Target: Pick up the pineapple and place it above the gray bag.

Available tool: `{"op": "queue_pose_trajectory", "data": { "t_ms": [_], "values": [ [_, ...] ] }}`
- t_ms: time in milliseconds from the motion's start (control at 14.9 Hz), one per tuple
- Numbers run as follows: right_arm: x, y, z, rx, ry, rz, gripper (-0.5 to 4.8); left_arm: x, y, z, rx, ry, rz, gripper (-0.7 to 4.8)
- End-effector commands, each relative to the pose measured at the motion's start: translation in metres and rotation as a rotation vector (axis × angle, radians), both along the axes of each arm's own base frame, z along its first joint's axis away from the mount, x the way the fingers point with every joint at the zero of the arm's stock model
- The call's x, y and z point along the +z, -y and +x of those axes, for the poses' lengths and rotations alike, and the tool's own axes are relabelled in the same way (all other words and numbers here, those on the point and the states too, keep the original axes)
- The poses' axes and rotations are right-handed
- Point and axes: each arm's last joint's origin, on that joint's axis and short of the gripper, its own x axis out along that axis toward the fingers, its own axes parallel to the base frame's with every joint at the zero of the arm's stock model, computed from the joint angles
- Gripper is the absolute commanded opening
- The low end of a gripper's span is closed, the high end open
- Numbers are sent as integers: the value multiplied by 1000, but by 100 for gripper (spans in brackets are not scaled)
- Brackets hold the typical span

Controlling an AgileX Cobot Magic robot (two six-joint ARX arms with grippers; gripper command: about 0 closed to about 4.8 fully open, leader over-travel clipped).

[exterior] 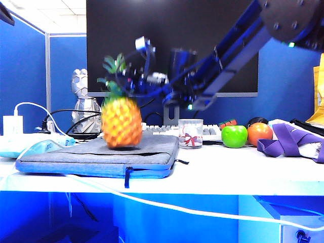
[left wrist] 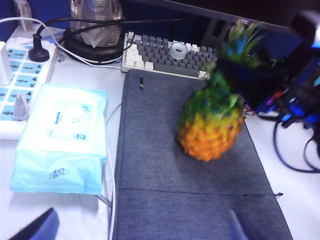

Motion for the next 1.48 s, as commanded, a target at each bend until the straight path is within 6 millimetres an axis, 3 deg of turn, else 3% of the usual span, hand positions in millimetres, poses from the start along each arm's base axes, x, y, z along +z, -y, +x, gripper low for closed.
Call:
{"op": "queue_pose_trajectory", "data": {
  "t_ms": [67, 269, 538, 672, 739, 807, 1210, 1277, 1411, 1479],
  "values": [
    [1, -2, -2, 0, 27, 26, -1, -4, 0, 1, -1, 1, 0, 479],
    [0, -2, -1, -24, 44, 31, 7, -7, 0, 1, -1, -6, -1, 479],
    [0, -2, 0, -42, 40, 39, 60, -7, 0, 1, -1, -6, -1, 479],
    [1, -2, 0, -42, 40, 39, 60, -7, 0, 1, 1, -7, -4, 479],
    [3, -1, -1, -47, 63, 53, 22, -7, 0, 1, 1, -8, -8, 479],
    [4, -1, -1, -61, 69, 63, 17, -7, 0, 1, 2, -8, -8, 479],
    [0, -2, 2, -104, 28, 52, 23, -7, 0, 1, 4, -12, -18, 479],
    [-1, -2, 2, -108, 29, 43, 57, -7, 0, 1, 4, -12, -18, 479],
    [-2, -2, 3, -131, 9, 41, 69, -7, 0, 1, 4, -12, -18, 479],
    [-3, -2, 3, -131, 3, 39, 221, -7, 0, 1, 4, -12, -18, 479]
  ]
}}
